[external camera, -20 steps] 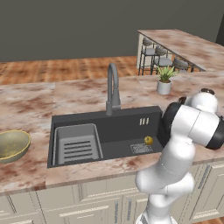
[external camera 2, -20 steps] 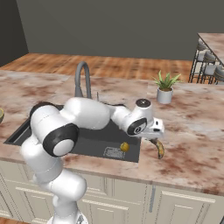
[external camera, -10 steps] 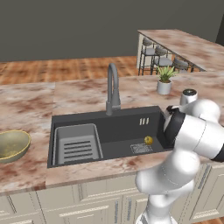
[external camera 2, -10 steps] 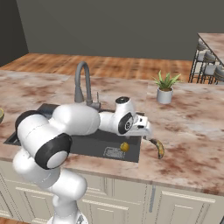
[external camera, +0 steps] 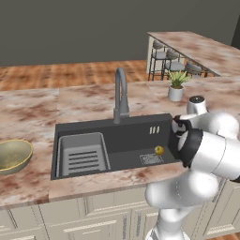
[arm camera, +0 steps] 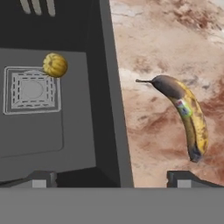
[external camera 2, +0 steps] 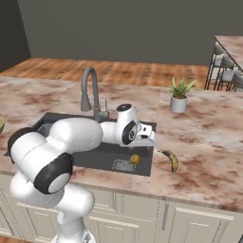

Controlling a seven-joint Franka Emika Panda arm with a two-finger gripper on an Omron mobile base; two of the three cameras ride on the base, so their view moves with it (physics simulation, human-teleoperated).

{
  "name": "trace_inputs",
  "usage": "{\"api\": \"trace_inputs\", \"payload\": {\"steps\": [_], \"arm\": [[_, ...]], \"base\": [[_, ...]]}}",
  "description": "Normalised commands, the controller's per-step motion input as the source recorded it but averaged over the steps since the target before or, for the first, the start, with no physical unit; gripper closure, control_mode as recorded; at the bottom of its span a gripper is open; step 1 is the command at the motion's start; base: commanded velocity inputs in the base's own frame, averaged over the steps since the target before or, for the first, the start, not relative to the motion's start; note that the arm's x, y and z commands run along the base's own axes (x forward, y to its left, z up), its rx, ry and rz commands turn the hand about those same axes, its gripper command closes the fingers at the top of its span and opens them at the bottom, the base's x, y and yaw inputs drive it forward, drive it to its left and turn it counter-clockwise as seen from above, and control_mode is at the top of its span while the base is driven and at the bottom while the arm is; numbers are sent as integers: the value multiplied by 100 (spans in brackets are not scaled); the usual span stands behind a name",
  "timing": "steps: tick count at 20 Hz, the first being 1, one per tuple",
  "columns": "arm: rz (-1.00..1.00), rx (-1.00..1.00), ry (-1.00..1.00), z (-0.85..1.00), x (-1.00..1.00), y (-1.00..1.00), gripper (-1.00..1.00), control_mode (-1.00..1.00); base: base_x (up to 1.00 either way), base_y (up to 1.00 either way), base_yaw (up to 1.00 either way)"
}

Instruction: Remove the squash and banana from the sink. Then move the bowl and cup from the counter to the sink for washing.

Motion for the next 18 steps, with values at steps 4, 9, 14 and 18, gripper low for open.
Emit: {"api": "trace_inputs", "payload": {"steps": [4,9,14,18], "arm": [[5,5,-10,0,-13,18,-100,-100],[0,4,-8,0,-4,30,-100,-100],[0,2,-6,0,1,36,-100,-100],[0,0,0,0,8,36,-100,-100]], "base": [[0,0,0],[0,0,0],[0,0,0],[0,0,0]]}}
